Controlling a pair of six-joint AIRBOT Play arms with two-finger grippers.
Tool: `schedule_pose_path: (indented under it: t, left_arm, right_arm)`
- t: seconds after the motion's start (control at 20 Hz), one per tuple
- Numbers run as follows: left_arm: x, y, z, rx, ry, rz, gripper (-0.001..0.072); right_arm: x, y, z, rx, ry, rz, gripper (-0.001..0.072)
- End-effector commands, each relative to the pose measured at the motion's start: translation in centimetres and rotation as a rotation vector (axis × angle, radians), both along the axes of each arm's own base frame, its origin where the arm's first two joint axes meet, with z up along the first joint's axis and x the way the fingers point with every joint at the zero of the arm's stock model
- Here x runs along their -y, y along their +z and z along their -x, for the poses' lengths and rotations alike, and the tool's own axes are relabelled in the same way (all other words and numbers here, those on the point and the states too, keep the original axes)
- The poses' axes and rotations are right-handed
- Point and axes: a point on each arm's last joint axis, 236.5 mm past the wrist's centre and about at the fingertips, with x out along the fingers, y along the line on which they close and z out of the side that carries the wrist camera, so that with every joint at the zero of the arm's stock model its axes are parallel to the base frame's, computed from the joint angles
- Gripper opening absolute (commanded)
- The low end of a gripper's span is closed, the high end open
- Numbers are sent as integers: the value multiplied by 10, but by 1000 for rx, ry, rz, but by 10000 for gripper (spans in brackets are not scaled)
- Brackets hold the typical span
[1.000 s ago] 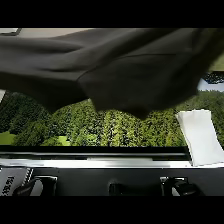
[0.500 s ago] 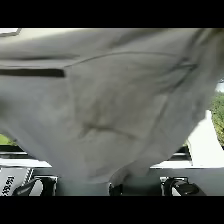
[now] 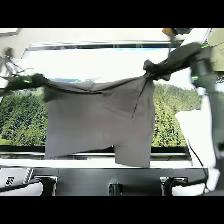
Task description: Fold the clothes and pants, and hang the long-sleeved shirts on hangers.
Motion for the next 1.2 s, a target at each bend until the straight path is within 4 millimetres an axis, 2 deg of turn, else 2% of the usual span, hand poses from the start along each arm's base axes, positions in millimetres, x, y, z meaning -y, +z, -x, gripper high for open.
schedule_pose_path:
  t: [0.0, 0.05, 0.15, 0.2, 0.25, 0.3, 0.35, 0.4, 0.45, 0.5, 0.55, 0.6, 0.65, 0.75, 0.8, 0.9, 1.05, 1.15]
  left_arm:
    - [18, -81, -33, -57, 65, 29, 17]
    - [20, -93, -35, -77, 92, 53, 17]
    - [24, -107, -33, -110, 102, 70, 19]
    - [24, -108, -33, -111, 102, 70, 22]
    - [23, -105, -33, -107, 103, 71, 68]
    - [22, -99, -32, -109, 99, 75, 99]
    - [18, -90, -30, -123, 94, 89, 99]
    - [13, -78, -26, -144, 90, 109, 100]
    - [5, -65, -21, -165, 76, 121, 144]
    - [-4, -52, -13, -190, 65, 133, 391]
    - [-15, -41, -3, -215, 59, 142, 580]
    - [-28, -31, 11, -241, 58, 150, 616]
    - [-40, -25, 27, -271, 61, 159, 616]
    - [-61, -15, 62, -335, 77, 183, 616]
    - [-70, -13, 80, -356, 97, 196, 616]
    - [-88, -20, 114, -385, 165, 207, 615]
    - [-97, -44, 169, -451, 253, 248, 611]
    - [-97, -54, 191, -466, 294, 266, 611]
  right_arm:
    - [-1, -101, -39, -90, -90, -22, 35]
    - [-3, -117, -41, -118, -111, -38, 35]
    - [-8, -134, -40, -158, -118, -63, 61]
    - [-8, -136, -39, -162, -118, -65, 145]
    - [-7, -134, -39, -165, -115, -64, 227]
    - [-3, -128, -37, -164, -93, -63, 286]
    - [4, -120, -32, -164, -65, -61, 356]
    - [17, -108, -26, -163, -27, -58, 391]
    - [34, -95, -19, -156, 6, -52, 398]
    - [58, -81, -11, -150, 30, -31, 419]
    - [81, -68, -2, -142, 49, -15, 418]
    - [103, -56, 8, -140, 66, 1, 418]
    - [125, -47, 22, -148, 84, 12, 418]
    - [153, -38, 47, -166, 65, -22, 418]
    - [159, -40, 61, -181, 64, -40, 419]
    - [162, -64, 101, -262, 47, -89, 419]
    - [134, -115, 163, -397, 73, -170, 418]
    - [115, -143, 195, -469, 98, -213, 418]
